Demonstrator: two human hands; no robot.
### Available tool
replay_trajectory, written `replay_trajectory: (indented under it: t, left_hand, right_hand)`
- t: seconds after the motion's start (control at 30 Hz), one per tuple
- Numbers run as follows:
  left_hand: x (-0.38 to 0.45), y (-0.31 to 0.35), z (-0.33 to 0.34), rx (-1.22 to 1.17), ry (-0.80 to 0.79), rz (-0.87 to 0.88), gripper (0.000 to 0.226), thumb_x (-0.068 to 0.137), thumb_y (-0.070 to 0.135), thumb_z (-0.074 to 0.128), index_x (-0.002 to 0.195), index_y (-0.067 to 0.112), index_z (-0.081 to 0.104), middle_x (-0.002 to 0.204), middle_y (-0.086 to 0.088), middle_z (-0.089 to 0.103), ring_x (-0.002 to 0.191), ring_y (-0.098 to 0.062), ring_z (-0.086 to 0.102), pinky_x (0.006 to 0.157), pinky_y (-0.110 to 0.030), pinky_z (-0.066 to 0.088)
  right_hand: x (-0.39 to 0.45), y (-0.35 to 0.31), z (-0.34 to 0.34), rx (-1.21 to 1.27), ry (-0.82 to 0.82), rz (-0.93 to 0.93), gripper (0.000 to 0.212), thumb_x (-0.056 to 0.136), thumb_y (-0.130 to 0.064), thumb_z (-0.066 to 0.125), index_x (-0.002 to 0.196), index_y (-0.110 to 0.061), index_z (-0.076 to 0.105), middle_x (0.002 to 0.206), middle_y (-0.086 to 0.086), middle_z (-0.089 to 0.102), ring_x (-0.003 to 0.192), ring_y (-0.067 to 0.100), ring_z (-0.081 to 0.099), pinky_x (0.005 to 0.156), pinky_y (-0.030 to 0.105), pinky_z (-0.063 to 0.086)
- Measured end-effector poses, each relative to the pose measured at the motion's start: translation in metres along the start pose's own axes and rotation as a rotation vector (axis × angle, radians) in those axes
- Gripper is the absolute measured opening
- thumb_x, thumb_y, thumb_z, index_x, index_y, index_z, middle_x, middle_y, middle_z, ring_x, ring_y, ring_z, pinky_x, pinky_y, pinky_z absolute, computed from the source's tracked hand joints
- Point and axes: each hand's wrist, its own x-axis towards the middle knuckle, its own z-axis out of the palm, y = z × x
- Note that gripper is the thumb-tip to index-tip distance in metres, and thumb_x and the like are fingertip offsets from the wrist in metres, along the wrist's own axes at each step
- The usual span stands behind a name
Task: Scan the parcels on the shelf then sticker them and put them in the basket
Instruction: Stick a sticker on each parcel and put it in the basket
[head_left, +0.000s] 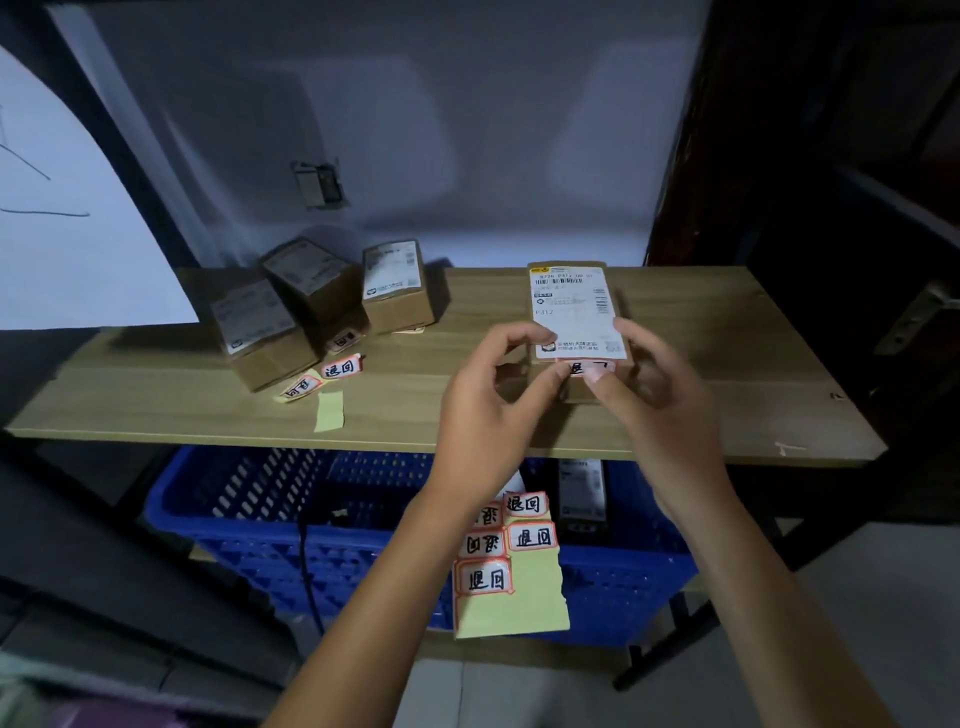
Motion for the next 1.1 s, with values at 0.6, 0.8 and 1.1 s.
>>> replay_trajectory:
  t: [0.6, 0.8, 1.1]
  left_hand:
    - [-0.160, 0.042, -0.011, 0.111, -0.353, 0.148, 0.038, 0.095, 0.020, 0.077, 0.131, 0.027, 0.072, 0.145, 0.026, 0.061, 0.139, 0.002, 0.054, 0.118, -0.022, 0.042]
    - [-0.177, 0.030, -0.033, 0.370, -0.534, 0.173, 0.070, 0.094, 0.047, 0.074, 0.155, 0.050, 0.039, 0.167, 0.033, 0.026, 0.156, 0.008, 0.025, 0.127, -0.018, 0.021]
    - [-0.162, -0.036, -0.067, 0.700, -0.428, 0.120, 0.075, 0.062, 0.007, 0.090, 0.126, 0.038, 0.068, 0.130, 0.018, 0.072, 0.122, -0.009, 0.068, 0.105, -0.030, 0.053]
  right_hand:
    - [-0.172, 0.002, -0.080, -0.014, 0.056, 0.063, 0.052, 0.055, -0.058, 0.090, 0.099, -0.032, 0.079, 0.129, -0.021, 0.070, 0.123, 0.007, 0.065, 0.082, 0.027, 0.062]
    - [-0.193, 0.008, -0.093, 0.048, 0.090, 0.256, 0.034, 0.059, -0.029, 0.094, 0.090, -0.028, 0.081, 0.115, -0.003, 0.078, 0.092, -0.002, 0.075, 0.067, 0.012, 0.059]
    - [-0.142, 0.001, -0.062, -0.131, -0.072, 0.258, 0.030, 0.082, -0.010, 0.080, 0.100, -0.033, 0.075, 0.115, -0.008, 0.071, 0.092, -0.012, 0.068, 0.065, 0.005, 0.053]
